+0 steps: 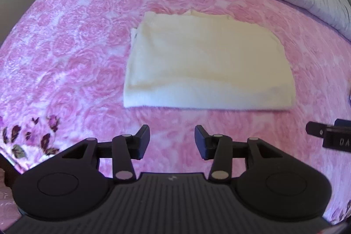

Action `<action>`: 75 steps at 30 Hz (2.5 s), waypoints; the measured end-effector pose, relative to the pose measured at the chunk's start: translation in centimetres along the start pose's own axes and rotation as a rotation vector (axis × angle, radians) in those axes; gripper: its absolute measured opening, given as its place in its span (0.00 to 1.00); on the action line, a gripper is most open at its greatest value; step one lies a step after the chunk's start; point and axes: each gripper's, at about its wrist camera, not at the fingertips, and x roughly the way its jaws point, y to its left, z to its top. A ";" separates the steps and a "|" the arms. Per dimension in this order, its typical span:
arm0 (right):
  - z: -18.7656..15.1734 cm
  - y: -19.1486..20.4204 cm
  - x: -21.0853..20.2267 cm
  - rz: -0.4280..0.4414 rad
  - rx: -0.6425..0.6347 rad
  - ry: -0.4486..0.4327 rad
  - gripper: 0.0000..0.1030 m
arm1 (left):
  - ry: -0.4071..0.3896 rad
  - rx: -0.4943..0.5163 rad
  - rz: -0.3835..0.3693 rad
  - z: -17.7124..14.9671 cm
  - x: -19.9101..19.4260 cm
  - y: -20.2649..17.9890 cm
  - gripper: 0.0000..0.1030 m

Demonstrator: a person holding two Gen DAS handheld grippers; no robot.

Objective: Fold clothes

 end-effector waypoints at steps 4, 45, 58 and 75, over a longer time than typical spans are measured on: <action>-0.4 -0.1 -2.2 0.006 0.002 -0.013 0.86 | -0.025 0.020 0.020 -0.9 -2.6 -0.9 0.42; 2.9 -1.2 -3.6 0.043 0.056 -0.029 0.86 | -0.008 0.083 0.041 3.3 -1.0 -1.4 0.48; 4.0 -1.6 5.2 -0.082 0.201 0.056 0.86 | 0.108 0.222 -0.027 5.9 10.7 -0.5 0.48; -0.2 -9.3 12.9 0.267 0.632 -0.048 0.80 | 0.065 0.166 -0.085 7.1 16.0 2.2 0.45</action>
